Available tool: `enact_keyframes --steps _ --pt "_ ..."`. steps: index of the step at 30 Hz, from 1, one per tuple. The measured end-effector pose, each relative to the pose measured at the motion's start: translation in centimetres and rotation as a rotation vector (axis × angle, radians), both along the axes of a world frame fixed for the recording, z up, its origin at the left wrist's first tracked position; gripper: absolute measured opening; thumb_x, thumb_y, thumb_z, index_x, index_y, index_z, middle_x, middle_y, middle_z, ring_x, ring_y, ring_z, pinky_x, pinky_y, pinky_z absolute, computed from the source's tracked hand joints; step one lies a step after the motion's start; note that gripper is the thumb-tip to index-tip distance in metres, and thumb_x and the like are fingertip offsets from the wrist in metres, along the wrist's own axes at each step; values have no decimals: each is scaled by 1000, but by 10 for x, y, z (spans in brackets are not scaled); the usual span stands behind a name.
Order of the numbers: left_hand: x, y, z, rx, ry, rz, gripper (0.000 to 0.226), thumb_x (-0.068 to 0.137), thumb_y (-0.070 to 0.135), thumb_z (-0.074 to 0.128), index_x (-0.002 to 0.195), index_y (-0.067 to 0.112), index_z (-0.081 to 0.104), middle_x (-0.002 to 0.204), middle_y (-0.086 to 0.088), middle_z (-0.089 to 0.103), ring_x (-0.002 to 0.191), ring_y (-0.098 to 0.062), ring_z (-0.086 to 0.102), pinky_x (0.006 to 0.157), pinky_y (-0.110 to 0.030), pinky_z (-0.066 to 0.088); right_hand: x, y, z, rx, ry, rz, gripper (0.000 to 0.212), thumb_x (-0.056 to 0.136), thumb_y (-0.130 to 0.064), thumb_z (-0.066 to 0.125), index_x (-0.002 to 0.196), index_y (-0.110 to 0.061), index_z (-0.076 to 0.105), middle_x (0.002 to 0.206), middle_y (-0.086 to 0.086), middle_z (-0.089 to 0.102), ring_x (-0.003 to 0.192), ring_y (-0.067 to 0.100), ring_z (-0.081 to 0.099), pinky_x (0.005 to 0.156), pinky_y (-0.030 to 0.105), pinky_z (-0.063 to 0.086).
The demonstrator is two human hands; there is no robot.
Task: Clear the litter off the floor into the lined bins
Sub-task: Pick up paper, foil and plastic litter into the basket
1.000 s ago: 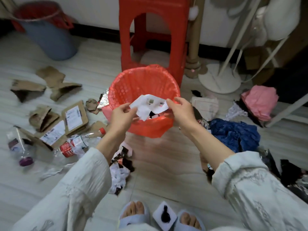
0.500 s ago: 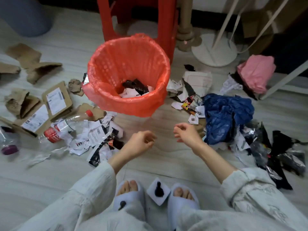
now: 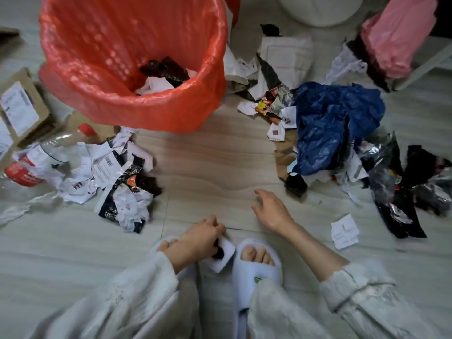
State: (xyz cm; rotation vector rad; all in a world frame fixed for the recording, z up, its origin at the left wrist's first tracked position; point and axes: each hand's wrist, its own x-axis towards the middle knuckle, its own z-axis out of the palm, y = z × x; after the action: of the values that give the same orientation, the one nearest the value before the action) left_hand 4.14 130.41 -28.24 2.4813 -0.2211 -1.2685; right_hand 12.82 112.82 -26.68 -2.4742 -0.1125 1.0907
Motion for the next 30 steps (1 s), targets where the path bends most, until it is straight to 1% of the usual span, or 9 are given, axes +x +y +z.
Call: enact_keyframes --steps 3,6,9,11,14,19,21,26,30 --pt "6 -2 0 5 -45 72 43 82 14 57 124 12 49 124 -13 41 110 -33 48 85 -39 44 8 -6 5 -75 -232 -70 37 95 -15 44 131 -8 48 133 14 49 123 30 45 99 35 36" --pt "21 5 4 -51 -142 340 45 81 9 59 124 6 50 122 -17 44 105 -36 51 84 -36 42 17 -17 12 -234 -494 -142 25 94 -14 45 115 -6 56 118 16 55 112 31 49 87 39 40" --pt "37 15 13 -80 -287 595 46 78 4 61 121 -1 47 115 -21 51 102 -39 53 80 -36 40 24 -36 9 -377 -444 -164 36 92 -26 52 119 -2 49 122 18 51 116 32 45 86 42 42" --pt "40 20 18 -82 -359 641 41 77 2 60 116 -1 47 109 -21 55 99 -39 54 75 -36 39 25 -49 4 -474 -395 -108 47 91 -34 55 123 0 46 124 19 49 117 34 43 86 44 43" --pt "36 22 20 -80 -399 636 35 78 2 59 112 0 49 104 -20 58 94 -38 55 71 -34 38 29 -58 -3 -563 -392 44 44 90 -30 57 121 -1 48 121 19 51 114 34 46 84 44 42" --pt "30 20 18 -96 -410 638 39 82 1 55 121 4 51 112 -19 58 99 -35 55 71 -25 31 32 -46 -11 -491 -545 165 15 73 9 61 87 5 62 89 24 61 85 39 58 68 45 47" --pt "31 21 19 -114 -424 659 41 82 1 55 123 4 51 113 -18 59 100 -34 55 72 -24 31 29 -43 -10 -460 -597 136 14 68 8 67 81 4 63 80 22 62 77 37 60 62 42 48" --pt "38 22 39 -164 -456 744 33 83 4 57 114 4 46 102 -18 64 94 -37 60 73 -37 44 12 -34 10 -285 -738 3 13 65 2 69 74 0 60 71 18 63 72 35 63 58 38 50" --pt "40 25 69 -205 -532 738 32 83 6 57 114 4 49 107 -14 63 101 -33 58 82 -37 45 10 -26 47 -163 -776 -110 14 82 -6 56 94 -1 61 85 17 67 84 33 60 67 36 44"
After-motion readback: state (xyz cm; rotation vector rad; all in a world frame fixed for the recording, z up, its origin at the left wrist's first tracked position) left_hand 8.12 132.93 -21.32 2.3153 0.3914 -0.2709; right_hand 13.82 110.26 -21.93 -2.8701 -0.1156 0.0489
